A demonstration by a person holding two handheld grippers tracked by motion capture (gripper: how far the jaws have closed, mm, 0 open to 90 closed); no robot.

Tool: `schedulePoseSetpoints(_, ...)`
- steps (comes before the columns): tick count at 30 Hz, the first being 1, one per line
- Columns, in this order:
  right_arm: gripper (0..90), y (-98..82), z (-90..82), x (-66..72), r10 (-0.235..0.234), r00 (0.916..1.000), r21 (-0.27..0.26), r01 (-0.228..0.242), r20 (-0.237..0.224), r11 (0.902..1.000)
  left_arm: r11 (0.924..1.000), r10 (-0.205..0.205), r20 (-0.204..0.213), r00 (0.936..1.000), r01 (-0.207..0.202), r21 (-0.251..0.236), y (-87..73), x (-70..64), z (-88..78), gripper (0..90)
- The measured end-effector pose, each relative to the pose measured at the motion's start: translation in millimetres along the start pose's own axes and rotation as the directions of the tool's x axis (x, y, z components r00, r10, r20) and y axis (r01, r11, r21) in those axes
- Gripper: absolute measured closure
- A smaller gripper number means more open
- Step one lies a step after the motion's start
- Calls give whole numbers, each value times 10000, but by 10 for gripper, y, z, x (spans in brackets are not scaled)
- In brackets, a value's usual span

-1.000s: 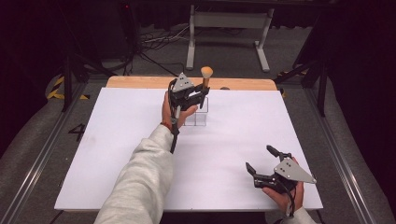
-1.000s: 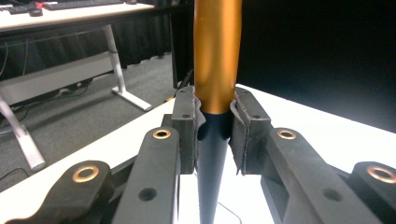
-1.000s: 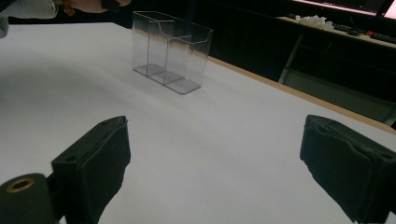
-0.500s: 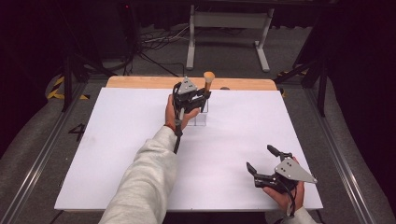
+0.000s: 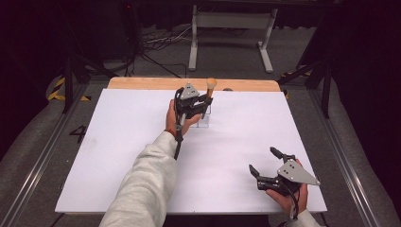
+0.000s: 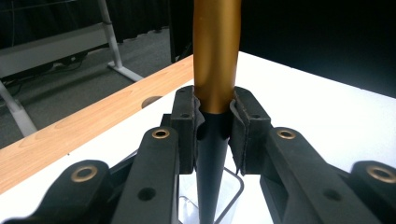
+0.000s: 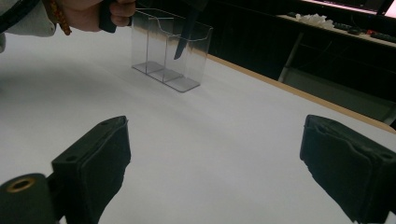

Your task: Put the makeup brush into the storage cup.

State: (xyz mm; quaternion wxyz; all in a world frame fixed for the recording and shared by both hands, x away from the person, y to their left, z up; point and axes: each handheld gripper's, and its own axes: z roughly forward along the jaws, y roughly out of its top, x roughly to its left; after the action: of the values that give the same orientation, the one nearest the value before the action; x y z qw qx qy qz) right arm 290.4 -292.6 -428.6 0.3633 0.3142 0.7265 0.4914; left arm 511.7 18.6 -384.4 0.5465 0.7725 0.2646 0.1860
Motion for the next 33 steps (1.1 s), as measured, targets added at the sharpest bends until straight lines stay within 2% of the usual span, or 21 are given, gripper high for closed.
schedulePoseSetpoints(2,92,0,0,-2,-6,10000,-9,6,21,10000,9999,-155,11,9999,155,-24,-3,-17,-5,738)
schedulePoseSetpoints(10,93,0,1,0,-9,10000,3,9,3,10000,10000,-21,-39,10000,22,50,6,-4,-27,730)
schedulePoseSetpoints(13,93,-3,2,-5,6,10000,-14,-6,16,10000,9999,-107,-181,9998,105,-117,20,-13,-63,669)
schedulePoseSetpoints(14,93,-3,2,-5,9,10000,-15,-9,16,10000,10000,47,-337,9994,-49,-56,35,-21,-88,626)
schedulePoseSetpoints(15,93,-1,2,-1,9,10000,12,-9,25,10000,9997,228,-489,9985,-227,27,52,-35,-115,537)
schedulePoseSetpoints(16,93,-1,2,-1,9,10000,12,-9,25,10000,9997,228,-489,9985,-227,27,52,-35,-115,458)
schedulePoseSetpoints(17,93,1,0,1,0,10000,3,0,18,10000,9994,329,-507,9982,-332,-51,67,-45,-152,458)
schedulePoseSetpoints(19,93,6,-4,4,11,10000,-40,-11,32,10000,9989,405,-627,9972,-418,-210,94,-60,-218,391)
schedulePoseSetpoints(21,93,10,-5,7,-38,10000,-43,38,34,10000,9983,510,-845,9951,-532,-235,131,-73,-287,272)
schedulePoseSetpoints(26,94,14,-3,17,-48,10000,-51,48,10,10000,9961,749,-1026,9919,-794,-397,211,-101,-431,188)
schedulePoseSetpoints(33,94,15,0,21,-55,10000,-41,55,9,10000,9932,1014,-1025,9896,-1066,-467,276,-166,-554,118)
